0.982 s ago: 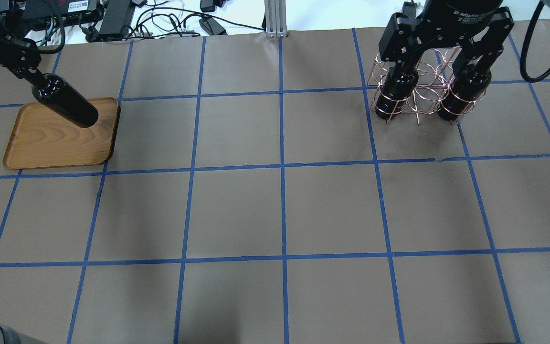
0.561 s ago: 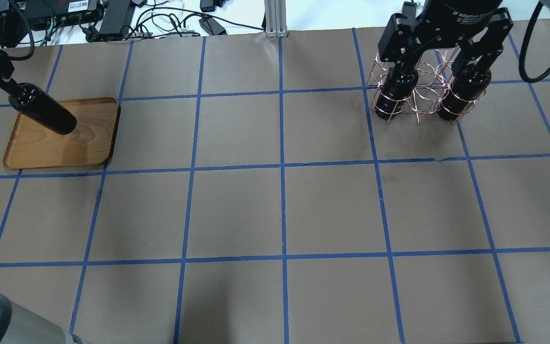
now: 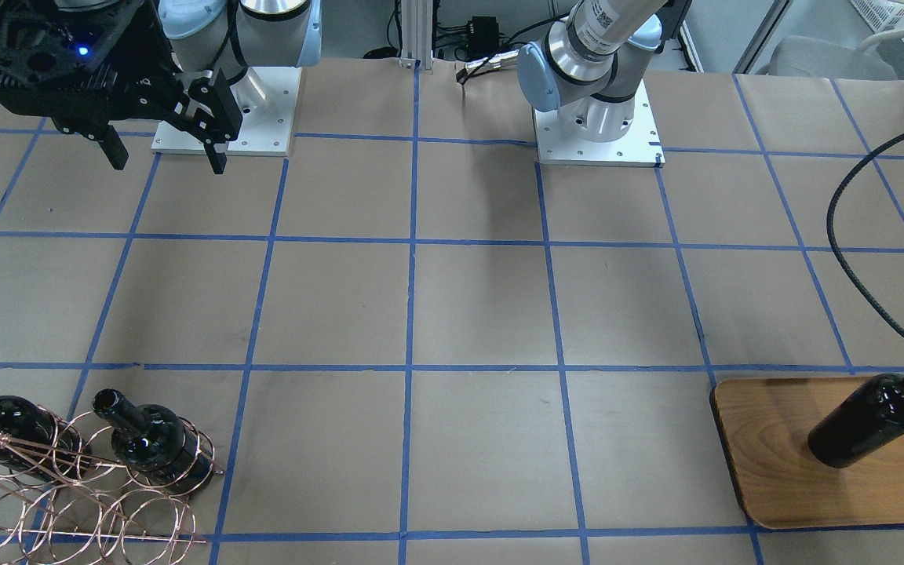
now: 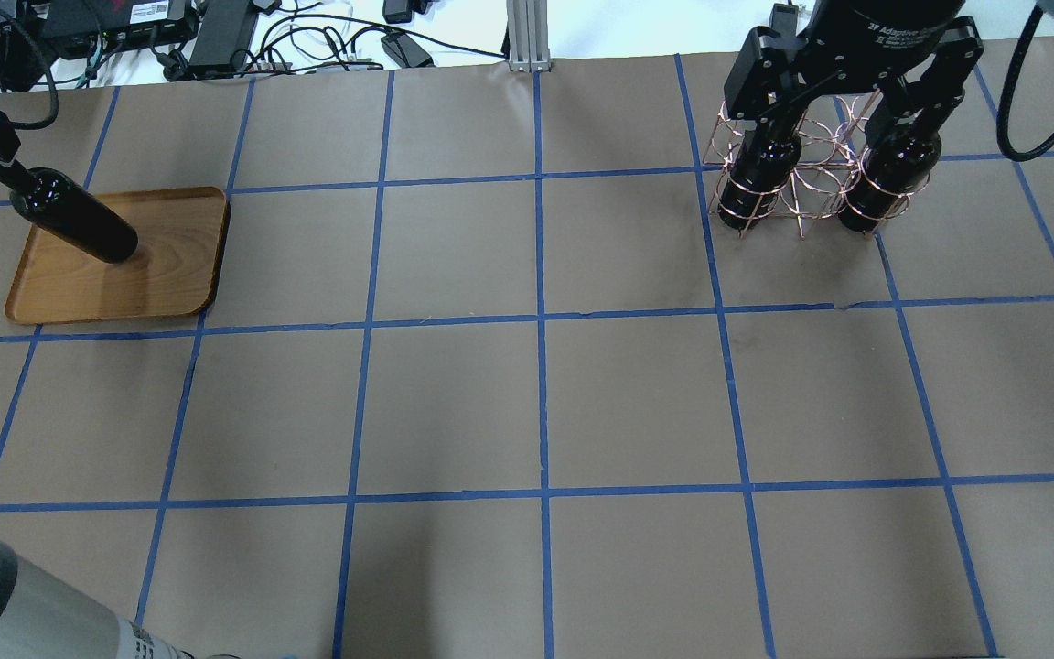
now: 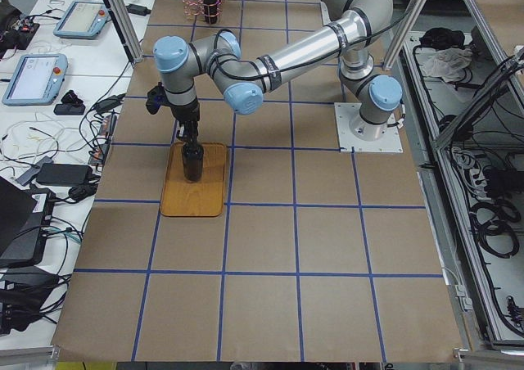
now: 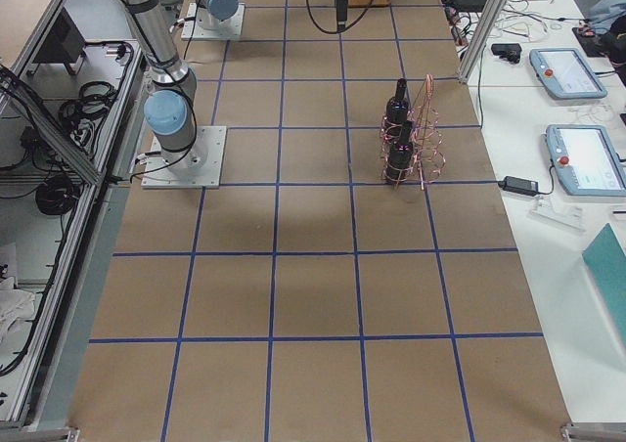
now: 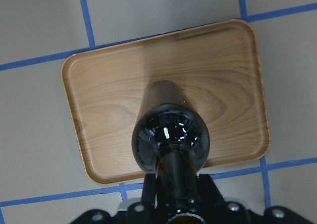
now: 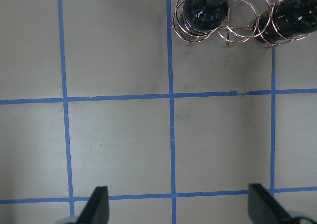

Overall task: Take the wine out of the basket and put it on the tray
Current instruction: 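Carry the bottle over the wooden tray and lower it onto it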

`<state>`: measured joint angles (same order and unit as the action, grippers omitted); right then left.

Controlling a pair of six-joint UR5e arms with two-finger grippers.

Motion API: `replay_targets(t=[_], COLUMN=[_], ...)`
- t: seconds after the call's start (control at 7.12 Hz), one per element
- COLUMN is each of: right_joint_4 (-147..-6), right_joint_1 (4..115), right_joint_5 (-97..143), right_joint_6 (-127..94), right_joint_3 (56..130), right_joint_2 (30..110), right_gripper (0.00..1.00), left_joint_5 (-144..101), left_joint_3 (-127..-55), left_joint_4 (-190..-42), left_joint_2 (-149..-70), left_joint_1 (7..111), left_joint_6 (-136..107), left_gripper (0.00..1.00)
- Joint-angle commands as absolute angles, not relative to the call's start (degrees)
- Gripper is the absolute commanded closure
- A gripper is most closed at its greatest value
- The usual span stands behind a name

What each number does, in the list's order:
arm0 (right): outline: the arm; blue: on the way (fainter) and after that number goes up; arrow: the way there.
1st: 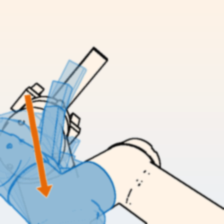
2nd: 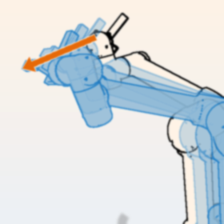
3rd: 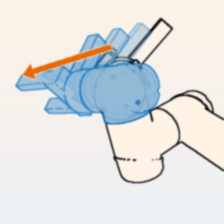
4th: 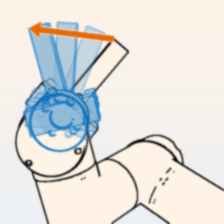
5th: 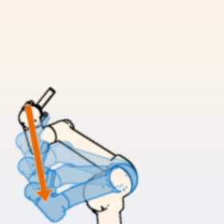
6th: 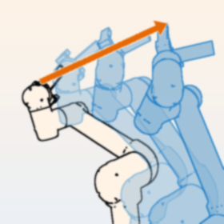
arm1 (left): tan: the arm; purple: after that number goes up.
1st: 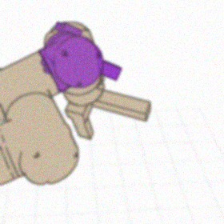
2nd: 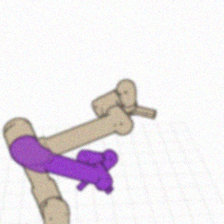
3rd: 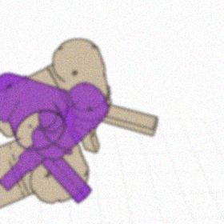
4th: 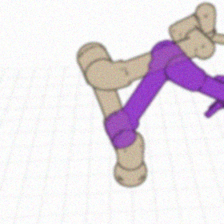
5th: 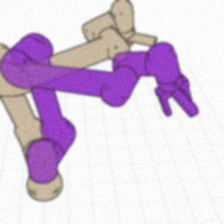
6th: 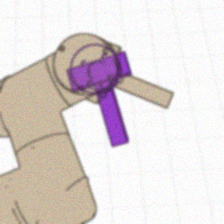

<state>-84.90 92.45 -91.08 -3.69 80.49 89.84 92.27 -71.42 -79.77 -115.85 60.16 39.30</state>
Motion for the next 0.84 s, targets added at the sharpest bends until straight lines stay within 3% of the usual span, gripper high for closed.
replay_targets(t=[0.0, 0.14, 0.42, 0.7], right_joint_4=[-84.9, -84.9, -84.9, -84.9], right_joint_1=[92.5, 92.5, 92.5, 92.5], right_joint_5=[-91.1, -91.1, -90.8, -90.8], right_joint_6=[-3.2, -3.2, -3.2, -3.2], right_joint_3=[80.9, 80.9, 80.9, 80.9], right_joint_2=[90.1, 90.0, 90.0, 90.0], right_gripper=[0.00, 0.00, 0.00, 0.00], left_joint_5=[91.8, 91.6, 91.8, 92.1], left_joint_3=[-71.4, -71.5, -71.5, -72.1], left_joint_4=[-79.4, -79.5, -83.3, -91.3], left_joint_2=[-116.2, -116.0, -112.6, -105.8], left_joint_1=[60.1, 60.0, 60.9, 64.0], left_joint_6=[38.7, 38.7, 38.4, 28.3], left_gripper=[0.32, 0.15, 0.00, 0.00])
